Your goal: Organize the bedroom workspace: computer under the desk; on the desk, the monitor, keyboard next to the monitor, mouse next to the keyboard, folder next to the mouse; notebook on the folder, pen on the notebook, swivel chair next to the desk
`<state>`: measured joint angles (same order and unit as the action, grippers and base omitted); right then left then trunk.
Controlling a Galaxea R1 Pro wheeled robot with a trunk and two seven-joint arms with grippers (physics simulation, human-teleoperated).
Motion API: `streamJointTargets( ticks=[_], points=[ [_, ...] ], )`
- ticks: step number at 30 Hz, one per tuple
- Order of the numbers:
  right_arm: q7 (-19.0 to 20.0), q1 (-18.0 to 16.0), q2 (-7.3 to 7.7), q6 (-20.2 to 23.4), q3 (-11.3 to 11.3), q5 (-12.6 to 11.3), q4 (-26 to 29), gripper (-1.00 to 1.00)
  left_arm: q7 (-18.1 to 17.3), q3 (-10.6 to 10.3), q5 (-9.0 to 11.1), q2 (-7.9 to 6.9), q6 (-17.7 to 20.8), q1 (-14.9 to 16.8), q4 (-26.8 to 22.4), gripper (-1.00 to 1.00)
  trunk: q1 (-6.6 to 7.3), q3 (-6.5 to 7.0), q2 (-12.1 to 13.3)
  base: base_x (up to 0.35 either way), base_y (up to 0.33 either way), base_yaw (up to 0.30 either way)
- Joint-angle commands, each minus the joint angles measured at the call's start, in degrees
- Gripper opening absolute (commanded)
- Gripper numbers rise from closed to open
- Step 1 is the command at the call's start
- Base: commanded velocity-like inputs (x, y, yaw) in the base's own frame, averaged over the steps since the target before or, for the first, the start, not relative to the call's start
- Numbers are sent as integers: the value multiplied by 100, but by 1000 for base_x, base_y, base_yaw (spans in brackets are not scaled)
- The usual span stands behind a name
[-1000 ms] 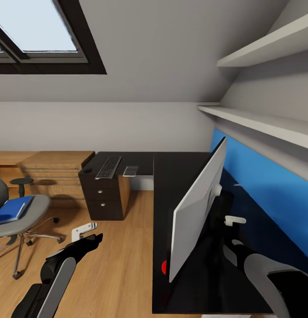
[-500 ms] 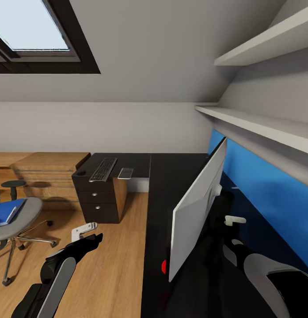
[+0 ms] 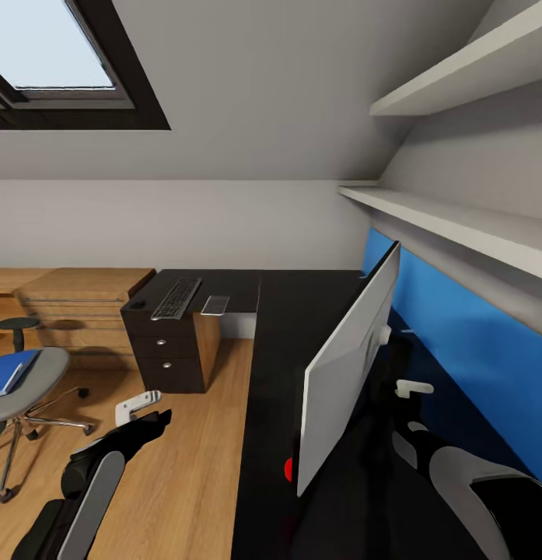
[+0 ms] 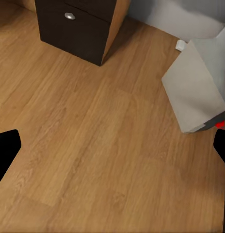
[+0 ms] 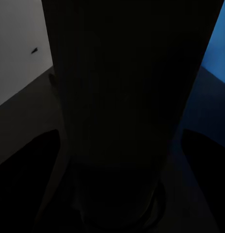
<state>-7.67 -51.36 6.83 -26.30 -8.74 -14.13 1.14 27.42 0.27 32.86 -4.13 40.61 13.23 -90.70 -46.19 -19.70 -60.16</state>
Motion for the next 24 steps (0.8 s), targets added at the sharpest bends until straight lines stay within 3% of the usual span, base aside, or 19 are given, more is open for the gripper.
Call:
streamJointTargets(
  ticks=[1,16,24],
  points=[
    [-31,-1,3,-41,-329,-205,-24,-100,49,29,66,-1,15,4,-9,100,-1,-8,-4,6,-7,0],
    [-33,0,11,-59,-322,-205,-36,-100,62,131,79,-1,8,4,17,100,-1,-8,-4,78,-70,0],
    [-33,0,3,-59,-324,-205,-44,-100,62,132,79,0,8,4,34,100,-1,-8,-4,191,-159,0]
  ],
)
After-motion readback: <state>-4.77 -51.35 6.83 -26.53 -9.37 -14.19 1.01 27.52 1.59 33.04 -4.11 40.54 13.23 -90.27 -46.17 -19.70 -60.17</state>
